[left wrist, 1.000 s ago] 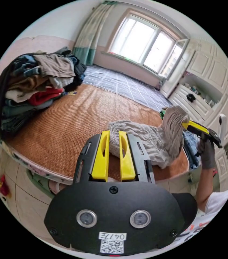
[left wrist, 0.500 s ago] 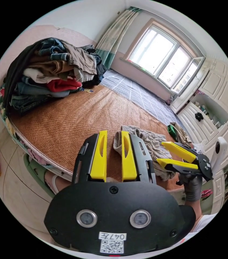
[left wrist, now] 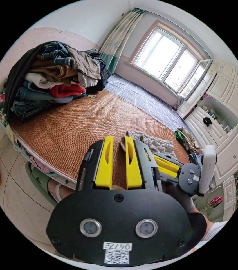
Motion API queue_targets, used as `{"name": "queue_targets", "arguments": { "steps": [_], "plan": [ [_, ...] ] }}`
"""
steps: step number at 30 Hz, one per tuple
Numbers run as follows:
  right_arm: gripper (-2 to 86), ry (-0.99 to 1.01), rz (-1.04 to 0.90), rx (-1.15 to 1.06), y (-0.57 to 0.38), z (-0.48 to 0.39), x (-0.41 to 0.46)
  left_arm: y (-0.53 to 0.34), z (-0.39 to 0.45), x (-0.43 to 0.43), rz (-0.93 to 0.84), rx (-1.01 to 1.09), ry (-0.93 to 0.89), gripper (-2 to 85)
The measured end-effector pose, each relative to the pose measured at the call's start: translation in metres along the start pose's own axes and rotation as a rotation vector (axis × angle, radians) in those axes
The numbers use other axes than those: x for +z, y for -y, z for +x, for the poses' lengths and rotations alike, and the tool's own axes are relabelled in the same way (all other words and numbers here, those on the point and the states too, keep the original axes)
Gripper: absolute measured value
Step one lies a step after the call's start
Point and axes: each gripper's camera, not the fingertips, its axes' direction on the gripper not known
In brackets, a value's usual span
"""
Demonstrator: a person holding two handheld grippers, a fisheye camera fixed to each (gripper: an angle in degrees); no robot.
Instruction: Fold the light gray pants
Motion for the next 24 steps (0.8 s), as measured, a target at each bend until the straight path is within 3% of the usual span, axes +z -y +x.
{"name": "queue_targets", "arguments": {
  "steps": [5,9,17,24],
  "plan": [
    [1.0,0.317,0.183,0.256,-0.05,0.11,-0.066,0.027,0.053,0.001,-0.022,0.053,-0.009,6.2],
    [0.9,0.452,0.372,0.435,-0.103,0.197,-0.131,0.048,0.112,0.009,-0.06,0.163,-0.018,4.3],
    [0.9,0.294,0.501,0.551,-0.158,0.341,-0.223,0.07,0.274,0.012,-0.085,0.444,0.127,1.4],
    [0.9,0.225,0.696,0.709,-0.187,0.461,-0.264,0.081,0.357,0.021,-0.129,0.567,0.265,-0.3]
  ]
}}
